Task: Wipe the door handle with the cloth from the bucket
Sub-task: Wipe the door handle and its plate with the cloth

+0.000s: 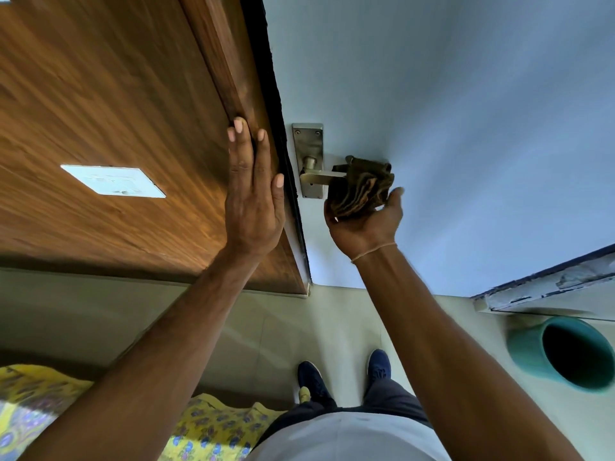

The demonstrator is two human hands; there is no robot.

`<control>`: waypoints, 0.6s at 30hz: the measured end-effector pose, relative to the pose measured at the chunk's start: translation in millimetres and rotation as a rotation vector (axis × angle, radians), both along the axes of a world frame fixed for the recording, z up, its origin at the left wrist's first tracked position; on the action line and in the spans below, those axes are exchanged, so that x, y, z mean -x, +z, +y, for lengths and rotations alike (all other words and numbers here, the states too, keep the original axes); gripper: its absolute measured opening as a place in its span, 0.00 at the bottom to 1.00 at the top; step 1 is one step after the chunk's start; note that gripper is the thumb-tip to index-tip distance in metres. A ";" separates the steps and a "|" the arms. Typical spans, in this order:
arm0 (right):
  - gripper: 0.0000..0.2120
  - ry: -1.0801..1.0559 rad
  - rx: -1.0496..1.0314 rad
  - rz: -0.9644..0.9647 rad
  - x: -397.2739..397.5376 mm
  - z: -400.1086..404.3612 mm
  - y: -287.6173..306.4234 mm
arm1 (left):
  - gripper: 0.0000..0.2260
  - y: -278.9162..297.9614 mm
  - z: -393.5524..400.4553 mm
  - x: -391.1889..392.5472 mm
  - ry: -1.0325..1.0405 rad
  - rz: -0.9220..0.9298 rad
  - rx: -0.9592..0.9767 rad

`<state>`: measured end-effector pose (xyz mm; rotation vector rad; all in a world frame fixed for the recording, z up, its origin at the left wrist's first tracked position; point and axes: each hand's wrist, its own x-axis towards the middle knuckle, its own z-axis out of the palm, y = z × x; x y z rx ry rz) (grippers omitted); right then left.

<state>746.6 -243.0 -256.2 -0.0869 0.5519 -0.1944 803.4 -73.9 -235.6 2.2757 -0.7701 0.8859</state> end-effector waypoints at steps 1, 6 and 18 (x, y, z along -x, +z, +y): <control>0.33 -0.013 0.049 0.016 2.7 0.8 -1.3 | 0.26 0.5 0.5 -0.1 0.001 -0.005 0.000; 0.28 -0.030 0.131 0.069 -7.9 19.6 -10.1 | 0.25 2.0 2.4 1.6 -0.005 -0.004 -0.011; 0.31 0.121 0.045 0.060 -14.6 5.5 -26.2 | 0.25 1.4 1.0 1.4 -0.017 0.008 0.006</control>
